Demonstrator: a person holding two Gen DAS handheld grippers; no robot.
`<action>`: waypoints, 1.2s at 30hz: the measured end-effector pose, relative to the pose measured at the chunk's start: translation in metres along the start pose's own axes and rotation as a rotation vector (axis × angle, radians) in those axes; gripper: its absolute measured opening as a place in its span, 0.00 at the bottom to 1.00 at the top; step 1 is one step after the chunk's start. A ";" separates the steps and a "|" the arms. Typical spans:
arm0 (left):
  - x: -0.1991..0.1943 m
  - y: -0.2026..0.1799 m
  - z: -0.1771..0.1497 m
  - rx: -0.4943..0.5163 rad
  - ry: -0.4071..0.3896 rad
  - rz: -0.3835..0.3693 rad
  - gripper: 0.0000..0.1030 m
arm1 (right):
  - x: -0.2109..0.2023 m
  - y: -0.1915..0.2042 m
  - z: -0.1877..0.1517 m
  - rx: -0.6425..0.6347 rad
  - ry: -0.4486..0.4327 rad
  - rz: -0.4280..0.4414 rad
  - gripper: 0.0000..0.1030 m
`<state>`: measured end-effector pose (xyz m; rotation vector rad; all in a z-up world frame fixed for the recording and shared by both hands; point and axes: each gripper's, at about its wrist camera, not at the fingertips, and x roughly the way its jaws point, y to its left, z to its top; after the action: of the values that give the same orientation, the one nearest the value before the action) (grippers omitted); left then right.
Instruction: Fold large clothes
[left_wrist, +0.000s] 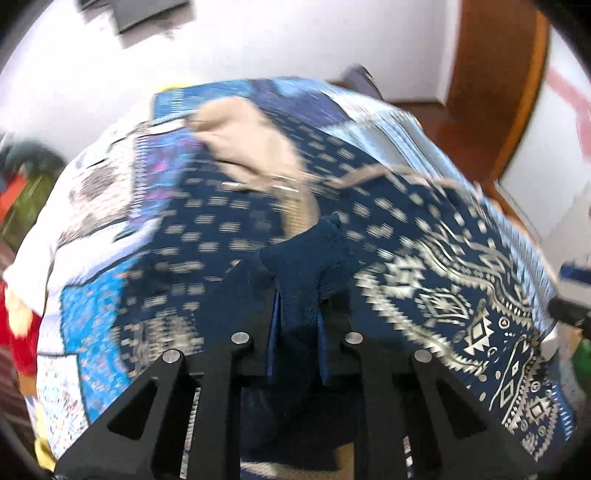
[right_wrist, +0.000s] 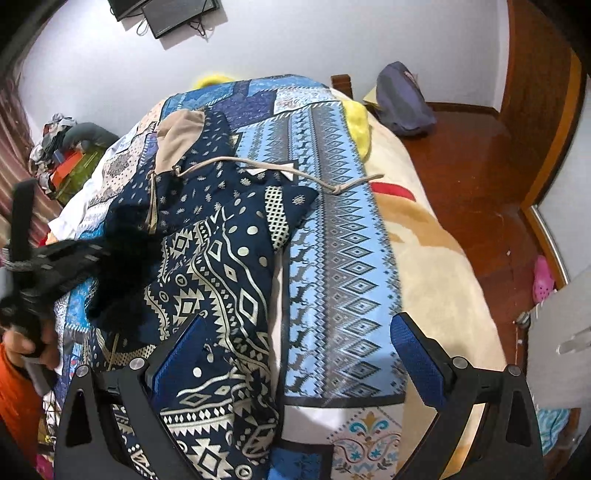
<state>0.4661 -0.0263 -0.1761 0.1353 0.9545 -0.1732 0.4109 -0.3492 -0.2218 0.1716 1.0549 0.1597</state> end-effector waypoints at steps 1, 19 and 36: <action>-0.007 0.015 0.000 -0.026 -0.011 0.003 0.17 | 0.002 0.003 0.001 -0.005 0.002 0.002 0.96; 0.035 0.178 -0.124 -0.327 0.229 0.059 0.18 | 0.062 0.075 0.001 -0.181 0.117 -0.052 0.96; -0.022 0.214 -0.100 -0.211 0.170 0.140 0.66 | 0.014 0.094 0.061 -0.243 -0.005 -0.047 0.96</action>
<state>0.4187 0.2041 -0.2070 0.0218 1.1218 0.0701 0.4662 -0.2585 -0.1841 -0.0723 1.0243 0.2435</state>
